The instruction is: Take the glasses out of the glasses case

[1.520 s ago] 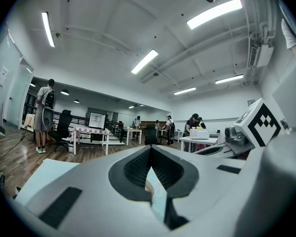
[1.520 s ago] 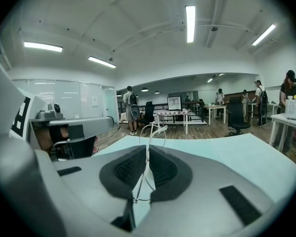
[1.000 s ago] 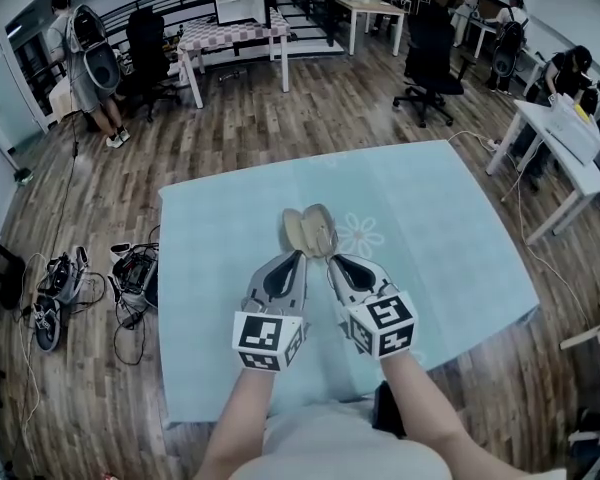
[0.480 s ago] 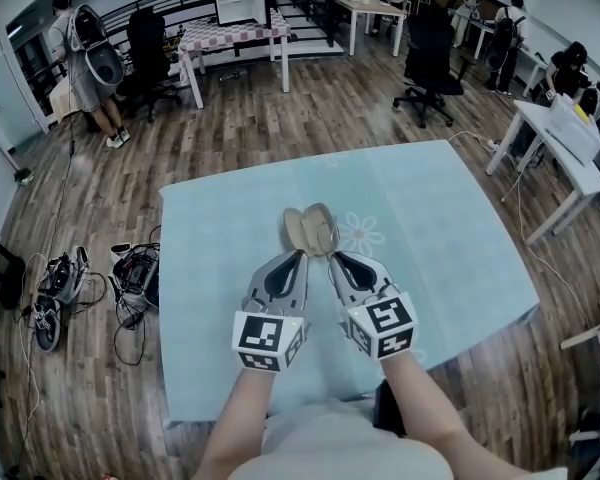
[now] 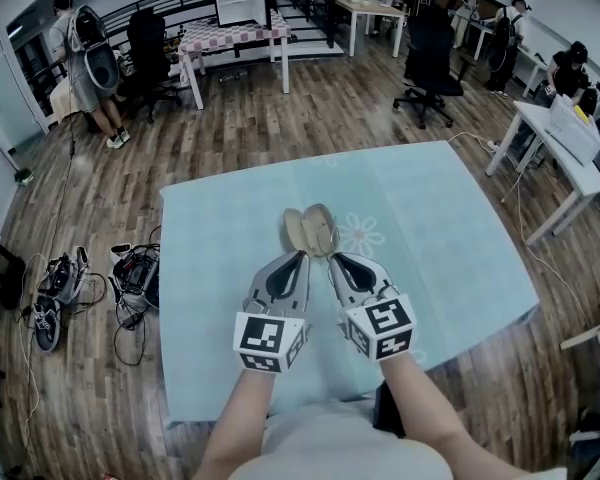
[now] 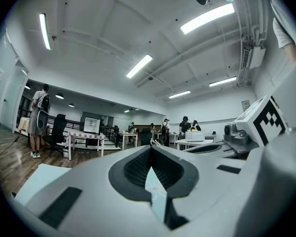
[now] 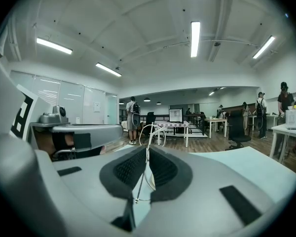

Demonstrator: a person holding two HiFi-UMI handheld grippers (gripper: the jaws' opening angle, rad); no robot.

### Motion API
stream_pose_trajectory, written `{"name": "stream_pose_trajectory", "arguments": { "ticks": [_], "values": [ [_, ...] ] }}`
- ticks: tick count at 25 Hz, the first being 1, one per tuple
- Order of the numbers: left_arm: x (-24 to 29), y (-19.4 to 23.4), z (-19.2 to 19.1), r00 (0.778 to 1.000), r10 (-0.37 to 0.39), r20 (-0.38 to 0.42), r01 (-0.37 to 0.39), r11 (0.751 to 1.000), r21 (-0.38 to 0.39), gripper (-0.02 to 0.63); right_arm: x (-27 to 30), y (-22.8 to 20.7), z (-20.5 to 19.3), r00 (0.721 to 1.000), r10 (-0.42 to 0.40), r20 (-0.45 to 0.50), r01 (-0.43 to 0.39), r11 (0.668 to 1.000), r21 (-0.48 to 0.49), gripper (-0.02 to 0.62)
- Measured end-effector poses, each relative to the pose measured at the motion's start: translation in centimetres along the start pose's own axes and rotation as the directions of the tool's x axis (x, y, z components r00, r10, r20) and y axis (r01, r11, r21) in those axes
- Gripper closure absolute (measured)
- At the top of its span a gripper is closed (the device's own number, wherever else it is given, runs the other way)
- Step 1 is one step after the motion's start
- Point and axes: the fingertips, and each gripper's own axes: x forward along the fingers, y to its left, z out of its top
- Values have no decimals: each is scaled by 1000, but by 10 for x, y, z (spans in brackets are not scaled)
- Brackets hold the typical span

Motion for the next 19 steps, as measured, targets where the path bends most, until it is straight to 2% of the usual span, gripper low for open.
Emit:
{"name": "stream_pose_trajectory", "arguments": {
  "ticks": [19],
  "values": [
    [-2,0,4,1000,6,13,-6,1000,-3,598,-1,3,2,1000,10,4,-10,1000,-3,571]
  ]
}}
